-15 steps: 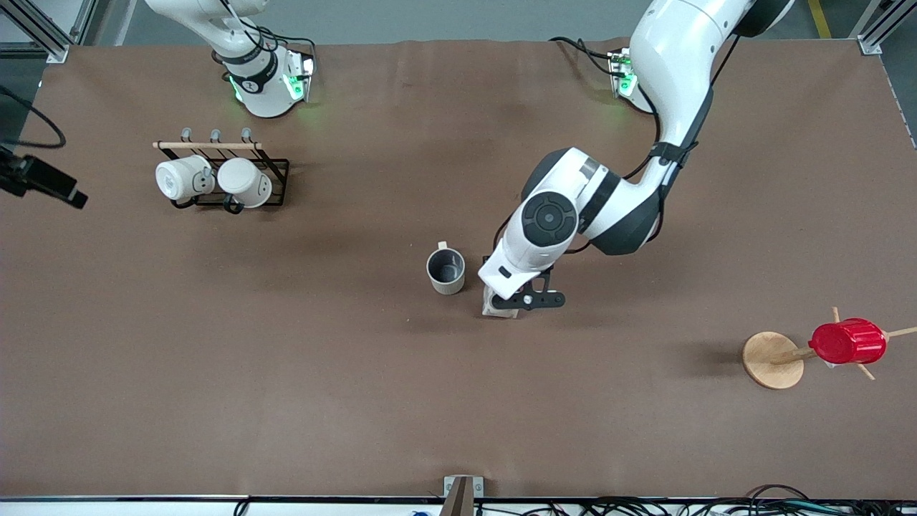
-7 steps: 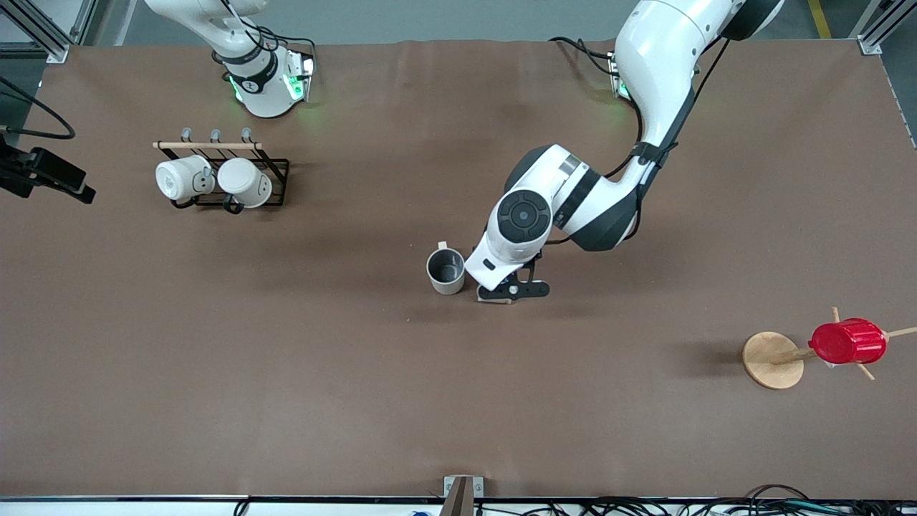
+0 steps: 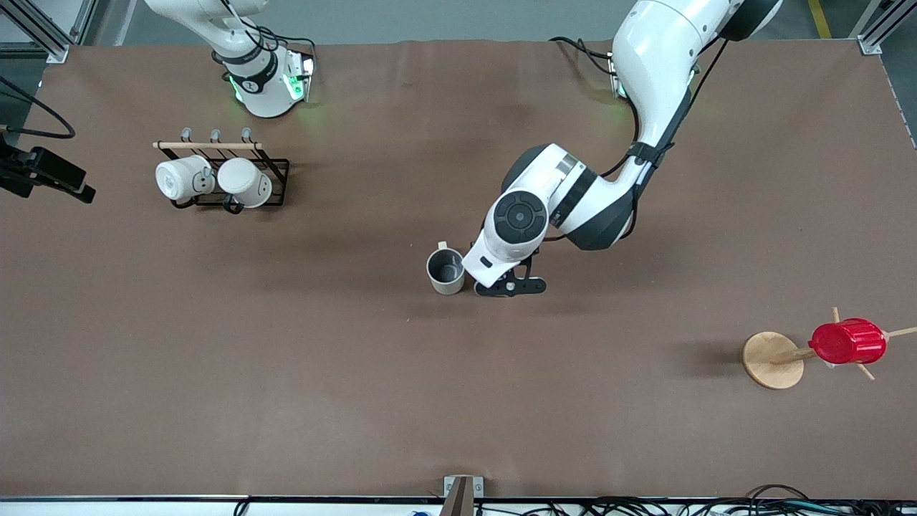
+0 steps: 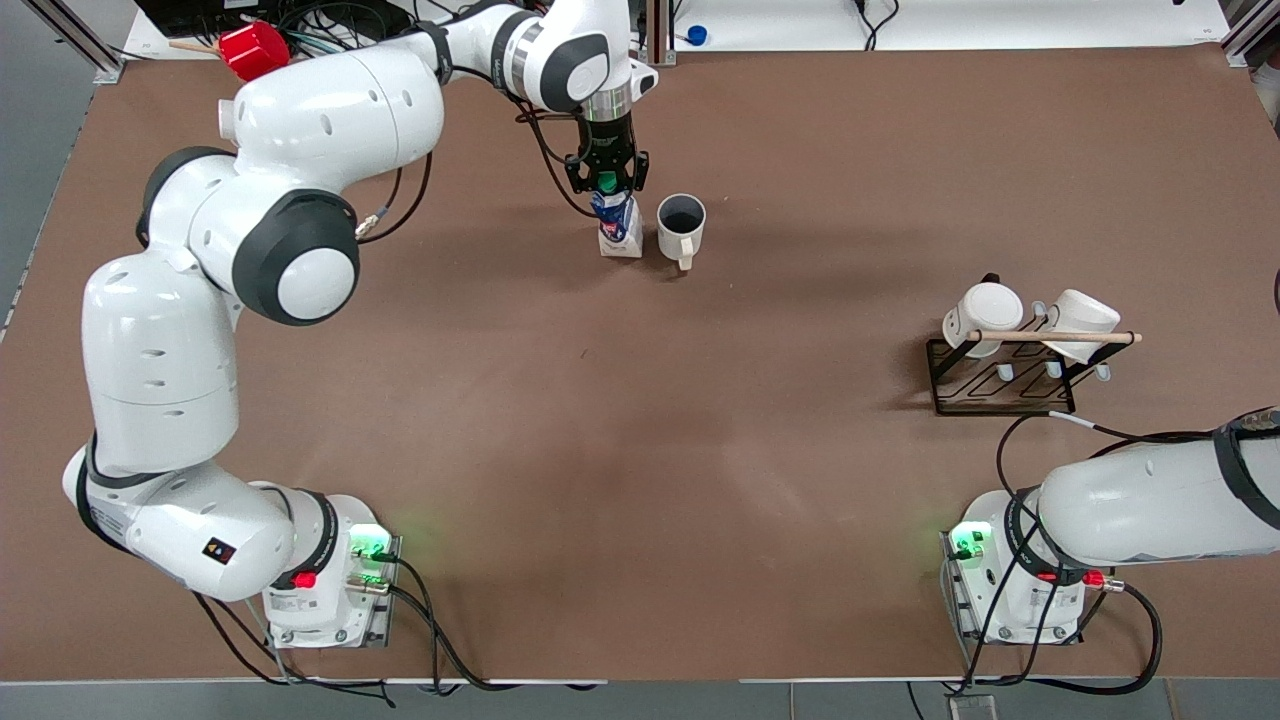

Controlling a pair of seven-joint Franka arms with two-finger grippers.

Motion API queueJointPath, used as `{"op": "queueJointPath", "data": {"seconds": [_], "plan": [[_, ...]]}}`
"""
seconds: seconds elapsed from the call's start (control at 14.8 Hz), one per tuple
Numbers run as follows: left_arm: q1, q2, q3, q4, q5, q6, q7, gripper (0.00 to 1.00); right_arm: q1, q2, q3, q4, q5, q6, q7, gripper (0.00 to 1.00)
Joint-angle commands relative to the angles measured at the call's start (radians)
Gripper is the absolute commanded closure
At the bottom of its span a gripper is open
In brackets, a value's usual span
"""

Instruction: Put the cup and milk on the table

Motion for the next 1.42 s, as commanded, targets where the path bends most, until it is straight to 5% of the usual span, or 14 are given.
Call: {"op": "queueJointPath", "data": {"seconds": [0.0, 0.34, 0.81, 0.94, 1.15, 1.35], "plan": [[-0.007, 0.011, 0.000, 0.027, -0.020, -0.024, 0.004, 0.81, -0.002, -0.002, -0.003, 0.005, 0.011, -0.010, -0.010, 0.00], [-0.019, -0.004, 0.006, 0.027, -0.012, -0.023, 0.008, 0.00, -0.002, -0.002, -0.003, 0.005, 0.011, -0.013, -0.012, 0.00], [0.051, -0.213, 0.017, 0.001, -0.008, -0.024, -0.055, 0.00, -0.002, -0.002, -0.003, 0.005, 0.011, -0.015, -0.012, 0.00], [0.076, -0.314, 0.017, -0.065, 0.097, -0.033, -0.086, 0.00, -0.002, -0.002, -0.003, 0.005, 0.011, -0.015, -0.012, 0.00], [0.203, -0.574, 0.007, -0.295, 0.104, -0.109, -0.005, 0.00, -0.002, -0.002, -0.003, 0.005, 0.011, -0.015, -0.012, 0.00], [0.338, -0.659, 0.005, -0.320, 0.042, -0.126, 0.160, 0.00, -0.002, -0.002, -0.003, 0.005, 0.011, -0.015, -0.012, 0.00]]}}
